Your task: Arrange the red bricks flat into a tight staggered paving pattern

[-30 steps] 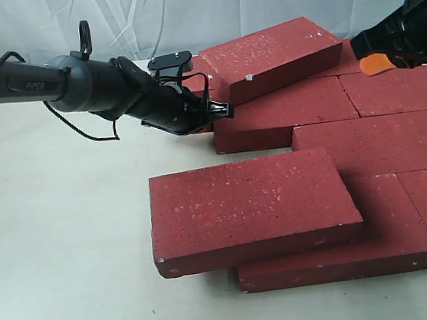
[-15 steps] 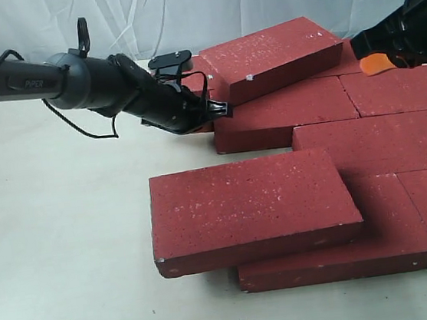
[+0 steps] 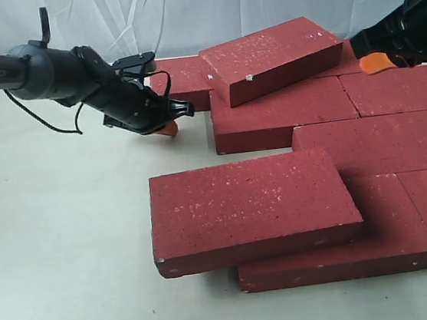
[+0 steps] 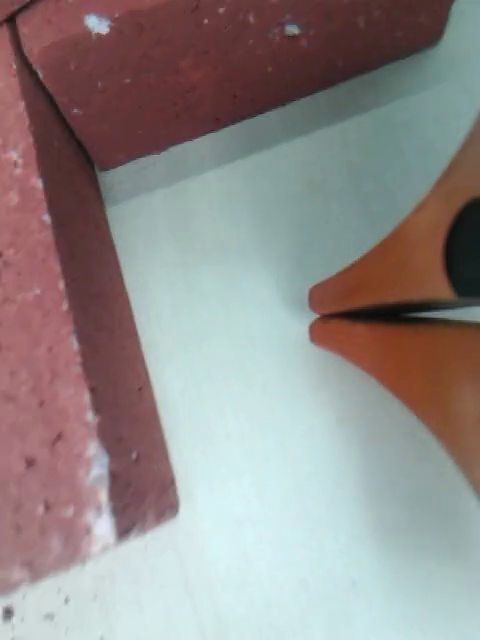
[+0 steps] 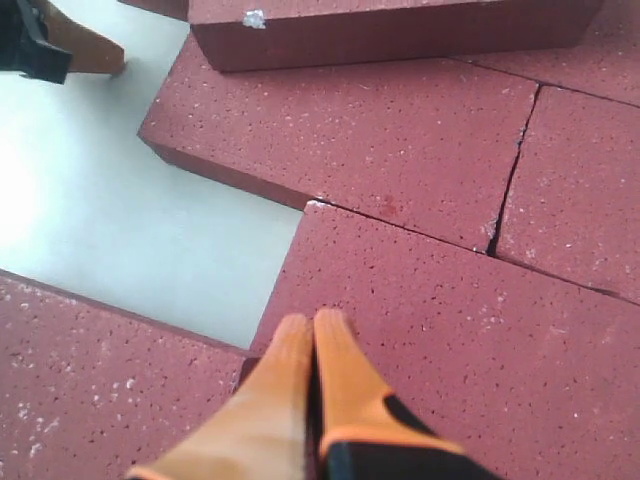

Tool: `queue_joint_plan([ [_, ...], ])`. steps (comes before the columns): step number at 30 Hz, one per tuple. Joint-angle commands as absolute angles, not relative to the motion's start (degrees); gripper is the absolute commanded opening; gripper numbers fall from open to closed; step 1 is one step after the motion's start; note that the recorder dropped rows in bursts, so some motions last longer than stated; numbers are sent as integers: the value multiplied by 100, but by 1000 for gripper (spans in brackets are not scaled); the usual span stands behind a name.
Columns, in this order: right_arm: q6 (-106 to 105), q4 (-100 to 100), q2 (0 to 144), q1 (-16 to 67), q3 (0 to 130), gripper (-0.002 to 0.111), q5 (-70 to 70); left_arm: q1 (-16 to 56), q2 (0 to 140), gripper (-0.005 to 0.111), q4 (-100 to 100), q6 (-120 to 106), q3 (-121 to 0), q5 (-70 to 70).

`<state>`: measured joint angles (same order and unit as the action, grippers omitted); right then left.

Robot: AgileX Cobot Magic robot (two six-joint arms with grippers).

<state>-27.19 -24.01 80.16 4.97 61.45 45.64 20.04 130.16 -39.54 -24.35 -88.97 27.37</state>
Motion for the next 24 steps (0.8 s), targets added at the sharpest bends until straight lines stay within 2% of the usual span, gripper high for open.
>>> queue_joint_plan([
  [1, -2746, -2449, 8232, 468, 6129, -1, 4480, 1726, 12392, 0, -3211, -2265, -8910, 3427],
  [9, -2710, -1752, 8844, 468, 6129, -1, 4590, 1655, 10565, 0, -1269, -1334, -7831, 4266],
  [16, -2673, -2014, 8889, 468, 6096, -1, 4950, 1655, 9227, 0, -1200, -1336, -6298, 5367],
  [20, -2673, -2013, 8871, 770, 5749, -1, 4882, 1655, 8860, 0, -1372, -1336, -5583, 5190],
  [24, -1896, -1022, 8855, 1252, 5321, -1, 4323, 1814, 8766, 0, -1774, -1734, -4960, 4884],
])
